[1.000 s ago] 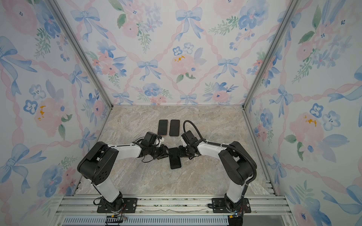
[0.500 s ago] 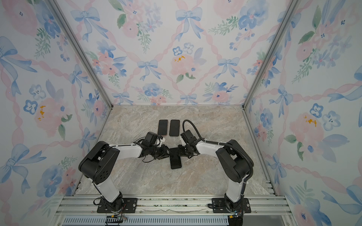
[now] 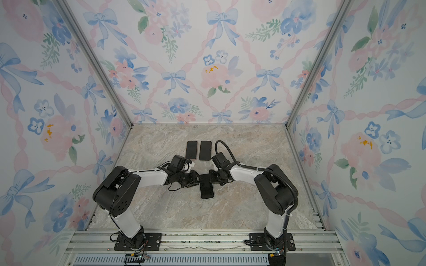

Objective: Put the phone into the phone case

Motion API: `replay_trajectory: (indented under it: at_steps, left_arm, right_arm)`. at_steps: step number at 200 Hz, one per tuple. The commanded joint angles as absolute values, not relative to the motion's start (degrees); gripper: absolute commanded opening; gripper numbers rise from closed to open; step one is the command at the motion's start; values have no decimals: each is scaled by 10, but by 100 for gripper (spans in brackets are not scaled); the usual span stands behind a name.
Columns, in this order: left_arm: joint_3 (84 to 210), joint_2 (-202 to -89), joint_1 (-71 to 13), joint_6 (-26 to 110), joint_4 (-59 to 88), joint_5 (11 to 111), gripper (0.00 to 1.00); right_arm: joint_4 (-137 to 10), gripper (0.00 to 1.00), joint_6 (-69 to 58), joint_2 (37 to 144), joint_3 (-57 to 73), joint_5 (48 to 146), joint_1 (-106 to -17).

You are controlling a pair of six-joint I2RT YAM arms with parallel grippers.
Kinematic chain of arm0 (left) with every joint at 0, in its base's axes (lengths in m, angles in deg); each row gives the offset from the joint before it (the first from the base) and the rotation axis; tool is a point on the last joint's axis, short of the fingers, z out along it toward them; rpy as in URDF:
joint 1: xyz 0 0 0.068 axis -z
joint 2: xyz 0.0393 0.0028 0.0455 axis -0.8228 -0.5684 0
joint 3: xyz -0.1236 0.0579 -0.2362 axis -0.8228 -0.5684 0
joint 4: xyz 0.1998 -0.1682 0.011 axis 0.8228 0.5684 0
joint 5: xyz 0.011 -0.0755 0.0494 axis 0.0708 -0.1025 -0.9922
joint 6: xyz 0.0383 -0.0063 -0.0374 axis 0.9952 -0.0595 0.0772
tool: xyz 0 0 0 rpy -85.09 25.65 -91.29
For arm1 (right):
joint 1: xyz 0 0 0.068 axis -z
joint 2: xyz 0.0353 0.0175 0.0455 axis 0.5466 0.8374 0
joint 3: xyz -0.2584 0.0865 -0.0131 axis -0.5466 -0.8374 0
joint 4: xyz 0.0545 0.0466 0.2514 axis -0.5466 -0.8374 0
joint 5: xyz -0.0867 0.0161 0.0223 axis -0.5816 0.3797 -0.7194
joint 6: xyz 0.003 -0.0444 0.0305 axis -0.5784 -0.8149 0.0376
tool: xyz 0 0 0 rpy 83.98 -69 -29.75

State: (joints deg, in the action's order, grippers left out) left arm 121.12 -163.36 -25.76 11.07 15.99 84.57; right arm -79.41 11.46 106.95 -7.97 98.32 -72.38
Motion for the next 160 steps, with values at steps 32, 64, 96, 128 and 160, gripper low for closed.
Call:
replay_trajectory:
  at_steps: [32,64,96,128,160]
  left_arm:
    - [1197,-1524,-262,175,307,771,51]
    - [1151,-1464,-295,191,336,755,53]
    - [1124,-1435,-313,199,336,762,53]
    - [1112,-1425,-320,207,337,771,53]
    - [1099,-1402,-327,209,336,777,53]
  right_arm:
    - [-1011,56,119,1029,30,815,-793]
    - [-1134,66,124,1079,135,803,-812]
    - [-1296,78,105,1159,284,805,-826]
    - [-1377,85,74,1238,387,812,-837]
    - [-1344,96,90,1263,393,830,-834]
